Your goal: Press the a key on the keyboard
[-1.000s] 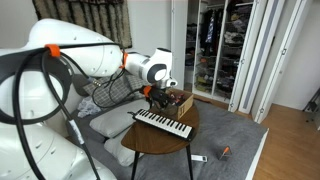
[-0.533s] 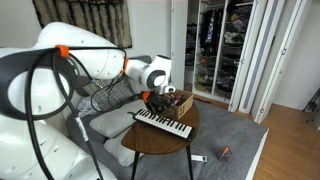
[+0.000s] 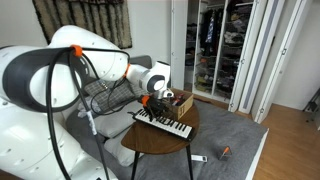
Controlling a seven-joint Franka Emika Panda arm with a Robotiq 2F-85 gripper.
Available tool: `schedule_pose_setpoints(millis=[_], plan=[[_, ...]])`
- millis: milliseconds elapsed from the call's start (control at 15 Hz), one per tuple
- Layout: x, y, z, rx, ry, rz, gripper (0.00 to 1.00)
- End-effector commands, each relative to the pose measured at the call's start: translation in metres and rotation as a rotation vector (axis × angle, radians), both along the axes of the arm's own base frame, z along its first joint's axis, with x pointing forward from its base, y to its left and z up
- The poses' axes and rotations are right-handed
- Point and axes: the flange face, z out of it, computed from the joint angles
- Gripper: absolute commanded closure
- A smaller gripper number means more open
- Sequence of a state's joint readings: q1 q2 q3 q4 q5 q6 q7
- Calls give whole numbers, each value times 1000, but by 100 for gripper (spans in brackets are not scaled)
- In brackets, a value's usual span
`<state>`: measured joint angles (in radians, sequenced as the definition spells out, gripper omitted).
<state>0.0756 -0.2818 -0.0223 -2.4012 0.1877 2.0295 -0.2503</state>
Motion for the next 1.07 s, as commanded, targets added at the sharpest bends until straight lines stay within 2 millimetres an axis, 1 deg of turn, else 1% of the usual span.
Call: schedule_pose_setpoints(millis=[0, 533, 800, 1000], plan=[[4, 4, -12, 4, 0, 6, 100], [20, 2, -24, -17, -71, -33, 100], [22, 1, -29, -20, -67, -37, 100], [22, 1, -29, -20, -65, -40, 100]])
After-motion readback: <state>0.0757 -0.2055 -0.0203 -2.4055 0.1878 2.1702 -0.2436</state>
